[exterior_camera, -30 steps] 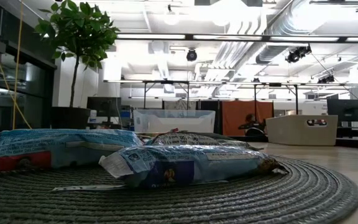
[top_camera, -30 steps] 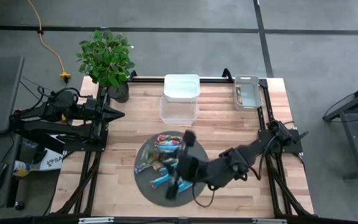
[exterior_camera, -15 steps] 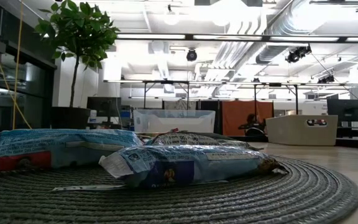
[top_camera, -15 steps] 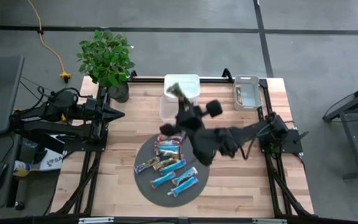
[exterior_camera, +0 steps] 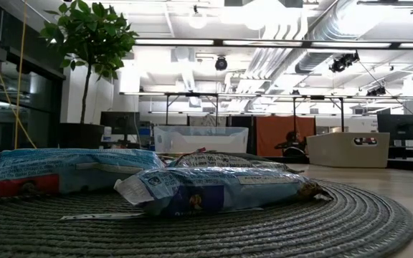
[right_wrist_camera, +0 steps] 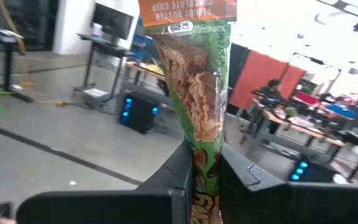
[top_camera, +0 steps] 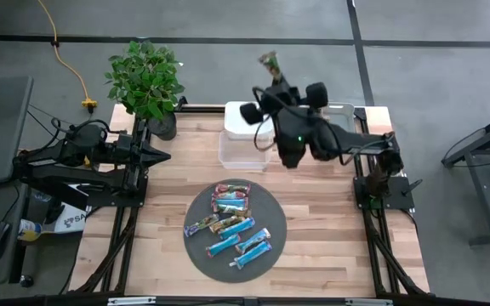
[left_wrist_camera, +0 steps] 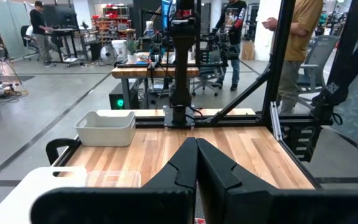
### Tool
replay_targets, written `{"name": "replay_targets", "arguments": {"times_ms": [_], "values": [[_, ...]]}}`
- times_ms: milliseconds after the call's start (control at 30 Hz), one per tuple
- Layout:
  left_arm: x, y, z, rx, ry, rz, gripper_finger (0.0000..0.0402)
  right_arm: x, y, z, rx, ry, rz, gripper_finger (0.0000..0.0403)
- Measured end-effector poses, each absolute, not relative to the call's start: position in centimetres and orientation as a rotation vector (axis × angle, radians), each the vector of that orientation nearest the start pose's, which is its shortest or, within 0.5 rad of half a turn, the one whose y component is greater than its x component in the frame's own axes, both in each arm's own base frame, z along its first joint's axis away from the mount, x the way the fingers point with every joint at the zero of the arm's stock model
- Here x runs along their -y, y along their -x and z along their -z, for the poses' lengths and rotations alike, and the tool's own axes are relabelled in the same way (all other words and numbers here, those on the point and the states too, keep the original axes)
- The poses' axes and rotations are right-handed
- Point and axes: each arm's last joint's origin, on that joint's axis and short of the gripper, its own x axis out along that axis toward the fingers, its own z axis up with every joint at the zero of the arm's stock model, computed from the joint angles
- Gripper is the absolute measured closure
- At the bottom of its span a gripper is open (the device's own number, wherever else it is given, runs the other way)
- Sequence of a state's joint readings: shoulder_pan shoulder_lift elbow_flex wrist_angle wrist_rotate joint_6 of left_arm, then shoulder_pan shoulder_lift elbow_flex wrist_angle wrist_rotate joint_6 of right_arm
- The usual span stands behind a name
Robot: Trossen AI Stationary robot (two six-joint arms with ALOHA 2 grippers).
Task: Pick and place Granola Bars by type
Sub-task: Put the yellow granola bar into the gray bin
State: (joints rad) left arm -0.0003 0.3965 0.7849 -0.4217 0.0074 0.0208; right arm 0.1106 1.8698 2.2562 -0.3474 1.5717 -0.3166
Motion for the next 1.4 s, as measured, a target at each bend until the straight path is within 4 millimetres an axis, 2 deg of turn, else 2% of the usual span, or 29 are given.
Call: {"name": "replay_targets", "arguments": {"times_ms": [233,400,500,600,800,967,1100,1200,1300,1400], "values": [[0.0,-7.7,-35.1,-0.033,-0.020,0.008,0.0401,2.8,-36.7,-50.2,-0.263,0.264,1.548,0.0372],[0.0,-7.7,-35.1,-0.033,-0.021,0.008,0.0401,5.9,-36.3,-48.0,-0.276,0.203,1.479,0.0367],[0.0,-7.7,-35.1,-0.033,-0.020,0.008,0.0401,8.6,-35.2,-45.7,-0.354,0.043,1.405,0.0368],[0.0,-7.7,-35.1,-0.033,-0.021,0.008,0.0401,11.2,-33.9,-42.8,-0.543,-0.091,1.392,0.0373],[0.0,-7.7,-35.1,-0.033,-0.021,0.008,0.0401,14.2,-32.0,-37.1,-1.006,-0.121,1.349,0.0377],[0.0,-7.7,-35.1,-0.033,-0.020,0.008,0.0401,16.1,-30.3,-32.4,-1.278,-0.161,1.310,0.0372],[0.0,-7.7,-35.1,-0.033,-0.020,0.009,0.0401,17.4,-28.1,-29.1,-1.421,-0.247,1.260,0.0374],[0.0,-7.7,-35.1,-0.033,-0.021,0.008,0.0401,17.7,-25.8,-27.4,-1.476,-0.317,1.276,0.0376],[0.0,-7.7,-35.1,-0.033,-0.020,0.008,0.0401,17.9,-23.0,-26.9,-1.437,-0.413,1.309,0.0376],[0.0,-7.7,-35.1,-0.033,-0.020,0.008,0.0401,17.8,-20.5,-26.7,-1.325,-0.569,1.342,0.0374]]}}
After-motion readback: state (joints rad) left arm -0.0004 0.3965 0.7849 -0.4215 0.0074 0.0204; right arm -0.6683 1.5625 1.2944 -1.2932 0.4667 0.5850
